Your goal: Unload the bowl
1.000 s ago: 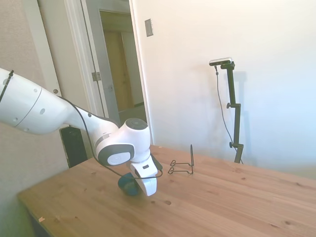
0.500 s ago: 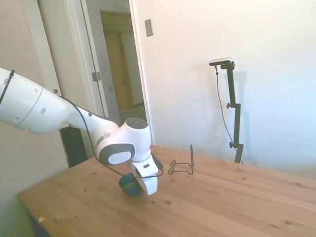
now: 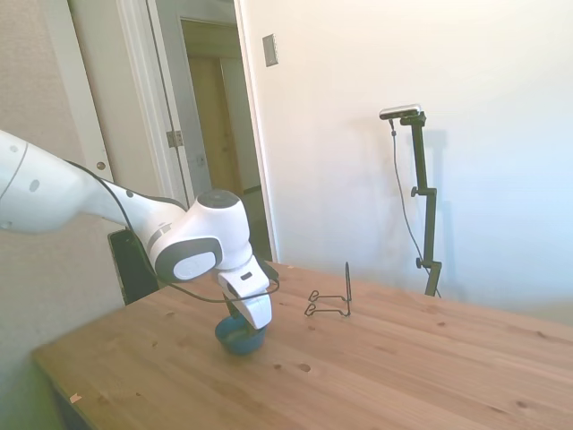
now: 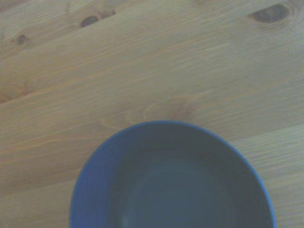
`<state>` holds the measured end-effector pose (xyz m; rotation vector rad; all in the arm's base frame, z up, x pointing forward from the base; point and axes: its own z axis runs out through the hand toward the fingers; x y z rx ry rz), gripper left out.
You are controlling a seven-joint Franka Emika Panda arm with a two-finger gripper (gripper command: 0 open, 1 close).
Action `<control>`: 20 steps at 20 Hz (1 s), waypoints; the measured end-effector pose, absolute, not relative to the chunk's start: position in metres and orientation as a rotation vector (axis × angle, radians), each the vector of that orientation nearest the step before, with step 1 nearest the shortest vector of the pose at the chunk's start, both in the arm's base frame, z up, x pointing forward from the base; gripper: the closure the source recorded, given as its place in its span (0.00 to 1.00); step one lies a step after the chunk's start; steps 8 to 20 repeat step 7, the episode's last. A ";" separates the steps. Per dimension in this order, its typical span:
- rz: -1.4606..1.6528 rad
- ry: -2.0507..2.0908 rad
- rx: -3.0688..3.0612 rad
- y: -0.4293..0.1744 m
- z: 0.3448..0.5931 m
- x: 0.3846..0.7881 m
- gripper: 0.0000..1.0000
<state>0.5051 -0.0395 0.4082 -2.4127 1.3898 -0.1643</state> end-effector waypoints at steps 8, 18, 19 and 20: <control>-0.264 1.224 -2.559 0.001 0.447 0.485 0.00; -0.264 1.224 -2.559 0.001 0.447 0.485 0.00; -0.264 1.224 -2.559 0.001 0.447 0.485 0.00; -0.264 1.224 -2.559 0.001 0.447 0.485 0.00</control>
